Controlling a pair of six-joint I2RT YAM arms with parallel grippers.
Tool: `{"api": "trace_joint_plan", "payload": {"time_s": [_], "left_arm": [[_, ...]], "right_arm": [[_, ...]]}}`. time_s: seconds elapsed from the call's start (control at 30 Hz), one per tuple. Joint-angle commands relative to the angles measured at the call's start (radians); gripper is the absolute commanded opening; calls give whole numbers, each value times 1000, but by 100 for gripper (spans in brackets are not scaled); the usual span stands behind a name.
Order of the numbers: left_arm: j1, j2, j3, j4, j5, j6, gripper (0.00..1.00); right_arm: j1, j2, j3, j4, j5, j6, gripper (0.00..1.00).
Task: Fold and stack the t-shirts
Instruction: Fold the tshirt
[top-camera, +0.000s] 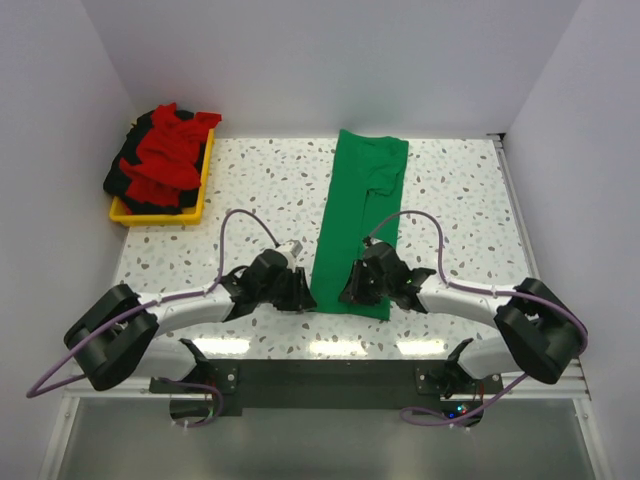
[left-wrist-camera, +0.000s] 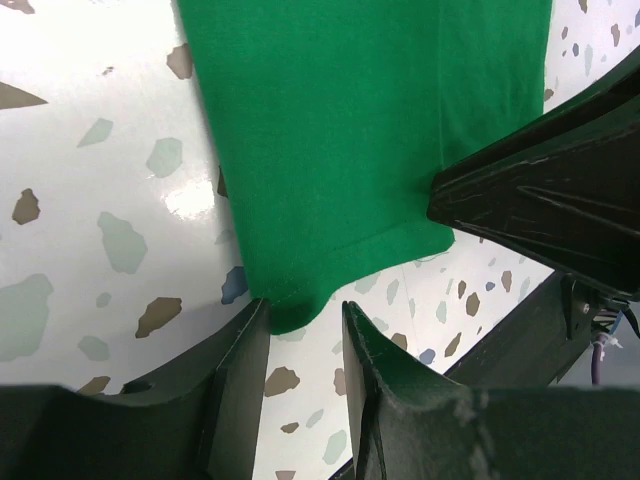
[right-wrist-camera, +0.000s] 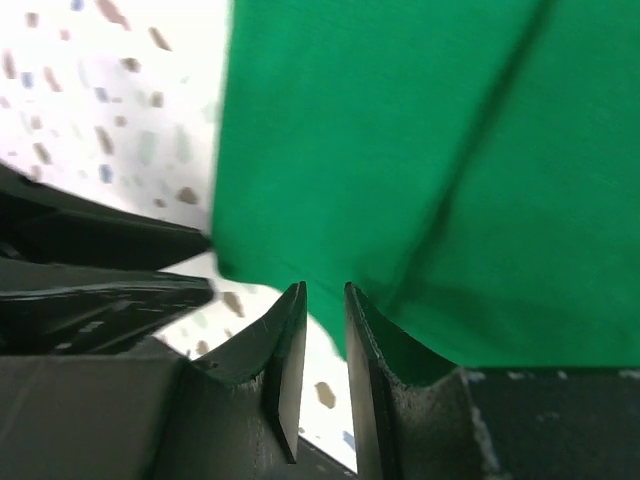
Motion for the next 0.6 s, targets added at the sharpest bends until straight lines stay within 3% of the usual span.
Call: {"api": "trace_joint_plan", "payload": {"time_s": [0.0,0.57], "left_arm": [[12,-31,10,-28,-15,20,39],[37,-123,-13,-63,-22,35,41]], "right_arm": [[2,-2,-42,50,51,24,26],[1,43,-78,36,61,19,25]]}}
